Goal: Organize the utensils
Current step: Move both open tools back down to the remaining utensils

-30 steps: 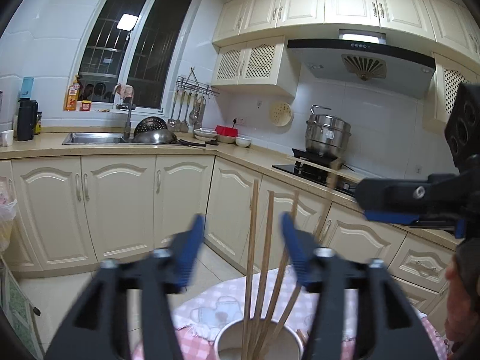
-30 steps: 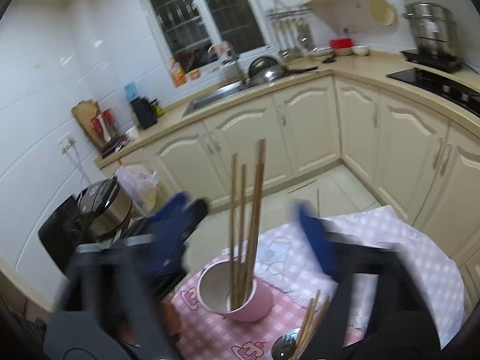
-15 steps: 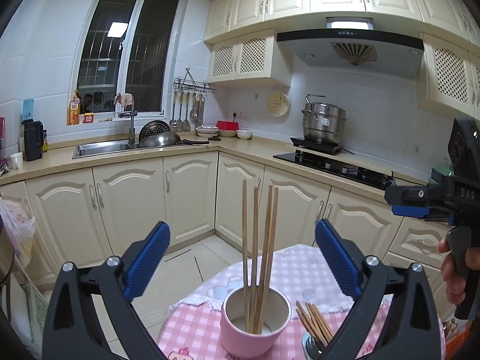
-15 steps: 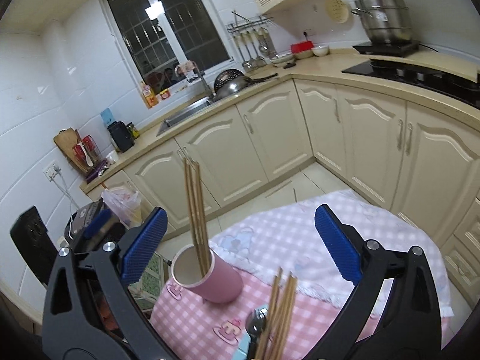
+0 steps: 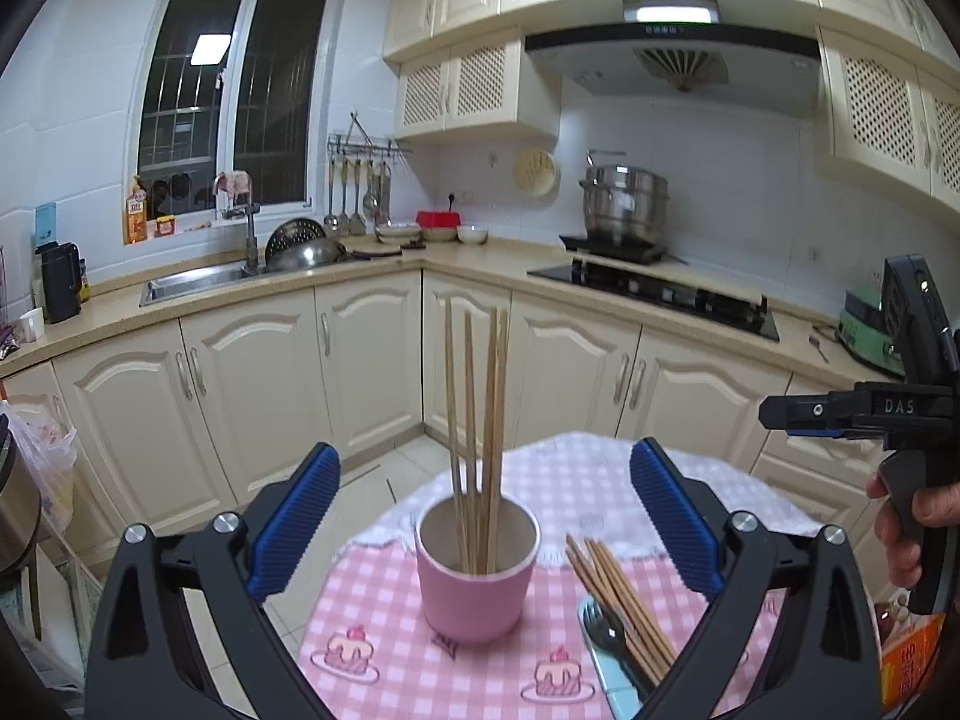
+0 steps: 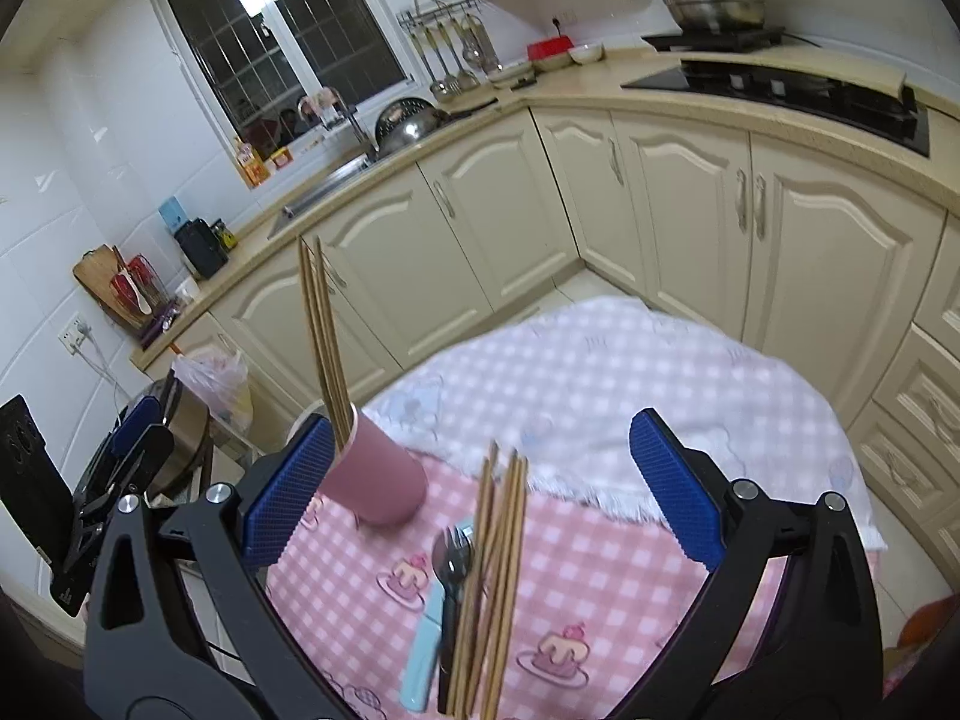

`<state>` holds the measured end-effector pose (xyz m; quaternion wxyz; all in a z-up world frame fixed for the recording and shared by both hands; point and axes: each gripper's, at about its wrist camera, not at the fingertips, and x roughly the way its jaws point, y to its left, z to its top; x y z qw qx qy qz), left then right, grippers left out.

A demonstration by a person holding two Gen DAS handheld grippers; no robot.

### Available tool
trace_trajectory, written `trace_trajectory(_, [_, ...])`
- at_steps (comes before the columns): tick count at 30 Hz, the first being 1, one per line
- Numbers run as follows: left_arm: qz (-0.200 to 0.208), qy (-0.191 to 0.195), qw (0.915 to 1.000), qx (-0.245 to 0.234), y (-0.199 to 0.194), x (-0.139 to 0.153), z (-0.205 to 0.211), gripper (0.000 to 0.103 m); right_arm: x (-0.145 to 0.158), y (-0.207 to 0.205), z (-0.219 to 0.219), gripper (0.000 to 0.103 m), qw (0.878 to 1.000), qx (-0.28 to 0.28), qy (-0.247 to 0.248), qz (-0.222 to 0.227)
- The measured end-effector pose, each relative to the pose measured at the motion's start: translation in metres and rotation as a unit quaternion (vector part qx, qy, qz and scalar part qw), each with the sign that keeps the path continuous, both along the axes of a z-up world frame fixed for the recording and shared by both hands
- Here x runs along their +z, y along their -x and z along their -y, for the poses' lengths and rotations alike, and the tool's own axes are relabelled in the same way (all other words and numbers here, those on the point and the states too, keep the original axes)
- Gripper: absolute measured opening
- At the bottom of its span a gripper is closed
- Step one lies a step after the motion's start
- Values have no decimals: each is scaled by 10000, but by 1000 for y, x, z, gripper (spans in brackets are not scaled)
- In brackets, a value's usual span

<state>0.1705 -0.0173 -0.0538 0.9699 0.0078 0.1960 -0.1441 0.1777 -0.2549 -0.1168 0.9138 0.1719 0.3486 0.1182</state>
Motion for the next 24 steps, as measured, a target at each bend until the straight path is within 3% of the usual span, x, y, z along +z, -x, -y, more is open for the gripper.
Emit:
trace_trajectory(8, [-408, -149, 9991, 1, 8, -22, 12, 95, -24, 12, 2, 97, 9995, 78, 145, -280])
trace_trajectory(14, [-953, -423, 9945, -18, 7, -48, 30, 95, -49, 18, 4, 97, 9980, 123, 265, -557])
trace_trajectory(24, [-2224, -907, 9706, -134, -1, -120, 60, 95, -84, 21, 7, 97, 9945, 208, 290, -988])
